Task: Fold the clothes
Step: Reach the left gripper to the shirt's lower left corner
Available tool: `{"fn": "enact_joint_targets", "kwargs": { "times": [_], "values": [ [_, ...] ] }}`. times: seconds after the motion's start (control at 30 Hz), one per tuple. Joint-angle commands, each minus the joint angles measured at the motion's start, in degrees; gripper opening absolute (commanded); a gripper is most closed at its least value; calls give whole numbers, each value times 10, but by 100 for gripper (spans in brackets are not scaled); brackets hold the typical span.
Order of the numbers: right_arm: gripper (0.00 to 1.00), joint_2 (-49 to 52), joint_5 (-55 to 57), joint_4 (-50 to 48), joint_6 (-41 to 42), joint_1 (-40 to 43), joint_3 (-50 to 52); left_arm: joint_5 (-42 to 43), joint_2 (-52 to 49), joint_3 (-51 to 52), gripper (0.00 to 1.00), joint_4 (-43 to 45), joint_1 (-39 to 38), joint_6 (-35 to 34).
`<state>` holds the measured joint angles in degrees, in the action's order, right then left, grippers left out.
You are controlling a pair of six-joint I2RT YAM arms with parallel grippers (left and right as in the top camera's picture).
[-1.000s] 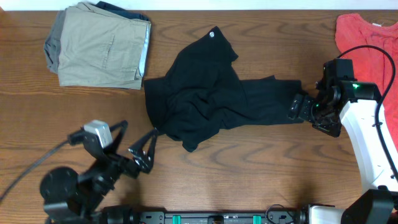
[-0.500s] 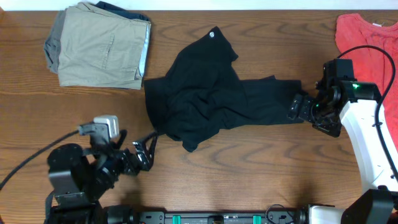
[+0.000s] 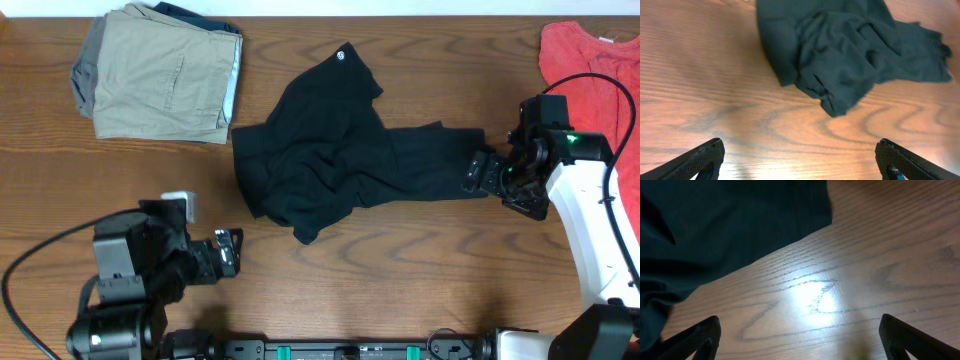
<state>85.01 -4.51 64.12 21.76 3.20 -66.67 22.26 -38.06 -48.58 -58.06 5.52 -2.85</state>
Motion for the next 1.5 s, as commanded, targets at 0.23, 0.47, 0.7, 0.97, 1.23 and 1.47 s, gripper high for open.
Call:
{"fn": "enact_joint_targets", "kwargs": {
  "times": [0.23,0.47,0.7,0.97,1.23,1.47],
  "values": [
    [99,0,-2,-1,7,5,1,-15,-118,-204,98,4,1,-40],
    [99,0,-2,-1,7,5,1,-42,-193,-327,98,-53,1,-11],
    [99,0,-2,-1,7,5,1,-312,-315,-424,98,-215,-36,-115],
    [99,0,-2,-1,7,5,1,-354,-369,-422,98,-259,-140,-217],
    [99,0,-2,-1,7,5,1,-283,-369,-369,98,-261,-272,-252],
    [99,0,-2,-1,7,5,1,-171,-369,-239,98,-188,-306,-320]
  ]
}}
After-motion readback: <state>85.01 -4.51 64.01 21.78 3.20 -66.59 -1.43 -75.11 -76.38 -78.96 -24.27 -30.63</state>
